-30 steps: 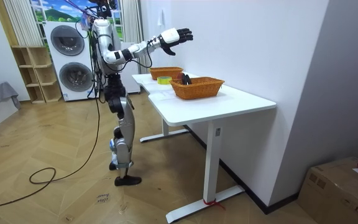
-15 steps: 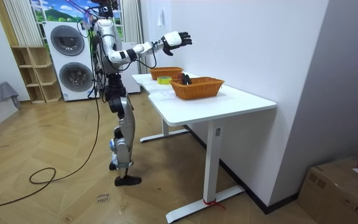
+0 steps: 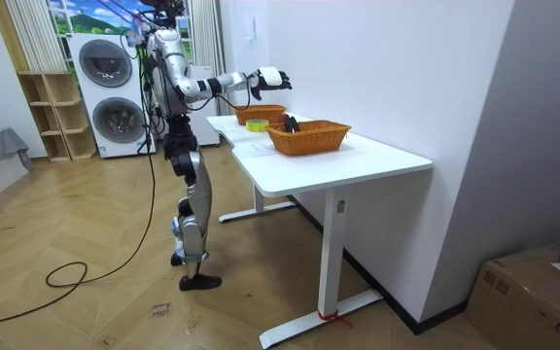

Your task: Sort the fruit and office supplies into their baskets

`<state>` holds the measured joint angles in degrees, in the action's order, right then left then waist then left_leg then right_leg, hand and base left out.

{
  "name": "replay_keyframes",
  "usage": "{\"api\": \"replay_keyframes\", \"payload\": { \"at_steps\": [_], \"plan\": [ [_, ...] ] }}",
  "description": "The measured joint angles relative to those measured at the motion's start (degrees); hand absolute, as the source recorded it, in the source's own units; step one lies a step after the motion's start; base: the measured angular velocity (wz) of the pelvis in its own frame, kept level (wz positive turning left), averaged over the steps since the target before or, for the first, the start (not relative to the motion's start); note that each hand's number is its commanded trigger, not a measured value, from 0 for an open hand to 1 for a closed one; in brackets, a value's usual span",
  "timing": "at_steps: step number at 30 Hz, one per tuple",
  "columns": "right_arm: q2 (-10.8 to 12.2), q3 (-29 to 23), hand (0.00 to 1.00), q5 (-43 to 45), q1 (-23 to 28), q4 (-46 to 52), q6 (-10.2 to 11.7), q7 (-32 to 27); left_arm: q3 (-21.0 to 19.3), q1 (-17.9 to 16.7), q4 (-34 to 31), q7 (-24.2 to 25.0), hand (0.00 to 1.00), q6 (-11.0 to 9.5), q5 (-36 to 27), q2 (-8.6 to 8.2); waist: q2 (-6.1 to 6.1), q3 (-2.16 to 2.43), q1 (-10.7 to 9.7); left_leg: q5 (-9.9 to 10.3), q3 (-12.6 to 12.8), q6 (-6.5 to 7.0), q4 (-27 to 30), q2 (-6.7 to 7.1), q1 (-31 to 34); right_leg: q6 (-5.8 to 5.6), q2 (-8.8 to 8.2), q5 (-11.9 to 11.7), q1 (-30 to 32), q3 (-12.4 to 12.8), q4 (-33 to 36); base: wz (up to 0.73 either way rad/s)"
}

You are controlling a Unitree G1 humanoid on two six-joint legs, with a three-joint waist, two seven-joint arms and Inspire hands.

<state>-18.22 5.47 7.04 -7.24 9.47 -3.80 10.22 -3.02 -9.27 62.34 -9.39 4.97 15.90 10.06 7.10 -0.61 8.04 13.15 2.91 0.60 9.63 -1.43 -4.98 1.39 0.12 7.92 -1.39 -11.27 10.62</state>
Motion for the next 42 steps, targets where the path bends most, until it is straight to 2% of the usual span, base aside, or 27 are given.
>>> {"api": "replay_keyframes", "payload": {
  "at_steps": [5, 8, 15, 17, 19, 27, 33, 42],
  "plan": [
    [0.2, 2.3, 0.0, 1.2, -1.4, -0.1, 0.0, 0.7, -0.1, 0.6, 0.0, 0.5, 0.0, 0.2, 0.0, -0.02, 0.11, -0.03, 0.8, 0.0, -0.1, 0.0, 0.0, -0.02, 0.5, 0.0, -0.03, 0.0, 0.3, -0.3, 0.0, 0.0],
    [1.2, 2.4, 0.0, 2.5, -1.4, -0.1, -0.1, 1.0, -0.1, 1.2, -0.1, 1.1, 0.0, 0.5, 0.0, -0.14, 0.08, -0.05, 1.9, 0.0, -0.2, 0.0, 0.0, 0.01, 0.5, 0.0, -0.07, 0.0, 0.3, -0.4, -0.1, 0.02],
    [1.3, 3.3, 0.0, 3.8, -4.2, -2.3, -0.1, 1.1, 0.0, 1.2, -0.2, 1.1, 0.0, 1.2, 0.0, -0.22, 0.03, -0.06, 2.2, -0.1, -1.2, 0.03, 0.2, 0.05, 0.9, -0.01, -0.21, 0.0, 0.3, -1.5, 0.0, 0.05],
    [1.9, 3.4, 0.0, 4.7, -5.5, -4.4, -0.7, 1.1, -0.1, 1.3, -0.5, 1.0, 0.0, 1.4, 0.0, -0.39, 0.04, -0.05, 2.2, -0.1, -1.4, 0.03, 0.3, 0.06, 0.9, -0.01, -0.23, 0.0, 0.3, -1.5, -0.1, 0.0],
    [3.2, 3.6, 0.0, 6.1, -6.3, -5.5, -2.2, 1.1, -0.1, 1.4, -0.6, 1.0, 0.0, 1.7, 0.0, -0.4, 0.08, -0.02, 2.4, -0.1, -1.7, 0.03, 0.2, 0.08, 1.2, -0.01, -0.23, 0.0, 0.4, -1.7, -0.1, 0.05],
    [3.6, 5.9, 0.0, 7.9, -6.3, -5.6, -3.6, 1.2, -0.1, 0.9, -3.1, 0.9, 0.0, 3.1, 0.0, -0.44, 0.13, 0.05, 3.6, -0.1, -2.0, 0.07, 0.5, 0.1, 1.4, -0.01, -0.4, 0.0, 0.3, -2.9, -0.1, 0.04],
    [3.9, 9.1, 0.0, 11.8, -6.3, -5.9, -3.8, 1.3, 0.0, 1.0, -3.9, 0.9, 0.0, 3.1, 0.1, -0.44, 0.07, 0.01, 3.8, -0.2, -2.0, 0.26, 0.7, 0.36, 1.6, -0.02, -0.79, 0.0, 0.3, -3.0, -0.1, 0.0],
    [4.9, 9.1, 0.0, 15.8, -6.3, -6.5, -3.9, 1.3, 0.4, 1.1, -5.0, 0.9, 0.0, 3.2, 0.0, -0.42, -0.04, 0.01, 4.7, -0.3, -2.0, 0.28, 0.5, 0.41, 1.6, -0.02, -0.75, 0.0, 0.2, -3.1, 0.0, 0.0]
  ]
}}
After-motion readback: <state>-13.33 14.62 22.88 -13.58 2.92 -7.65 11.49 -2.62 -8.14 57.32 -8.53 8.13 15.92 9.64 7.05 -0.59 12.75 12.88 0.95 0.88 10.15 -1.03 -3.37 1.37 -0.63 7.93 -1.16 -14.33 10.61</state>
